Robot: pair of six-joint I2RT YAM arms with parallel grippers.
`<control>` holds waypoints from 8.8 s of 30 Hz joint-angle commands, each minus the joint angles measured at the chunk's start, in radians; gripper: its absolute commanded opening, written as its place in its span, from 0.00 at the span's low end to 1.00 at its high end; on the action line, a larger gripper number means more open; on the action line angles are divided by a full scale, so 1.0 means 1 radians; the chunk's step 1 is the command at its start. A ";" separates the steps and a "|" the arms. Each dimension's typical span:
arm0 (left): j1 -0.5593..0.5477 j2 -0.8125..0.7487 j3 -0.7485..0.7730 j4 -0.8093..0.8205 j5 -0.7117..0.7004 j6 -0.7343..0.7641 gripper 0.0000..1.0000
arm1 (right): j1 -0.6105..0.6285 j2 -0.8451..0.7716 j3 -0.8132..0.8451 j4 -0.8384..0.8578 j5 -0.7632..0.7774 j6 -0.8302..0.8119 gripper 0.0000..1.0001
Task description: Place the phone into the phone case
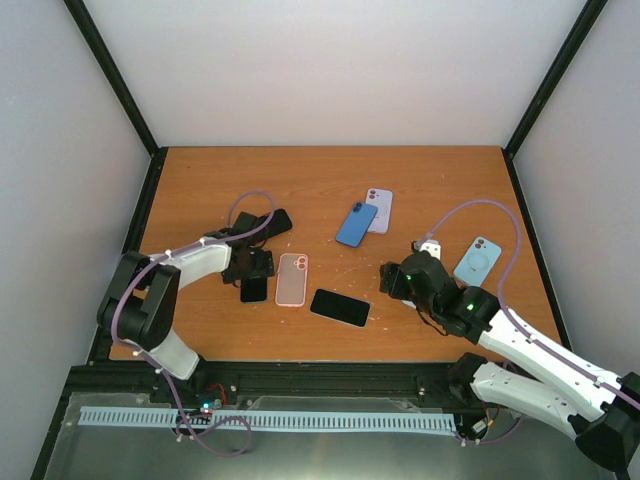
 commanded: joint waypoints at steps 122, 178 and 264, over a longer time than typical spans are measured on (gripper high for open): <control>0.172 -0.003 -0.234 0.505 0.777 0.068 0.44 | 0.053 1.019 0.335 0.634 -0.526 0.097 0.19; 0.121 -0.115 -0.326 0.568 0.759 -0.080 0.34 | 0.066 0.960 0.345 0.584 -0.504 0.024 0.44; 0.121 -0.152 -0.419 0.583 0.750 -0.100 0.43 | 0.084 1.032 0.187 1.057 -0.819 0.260 0.22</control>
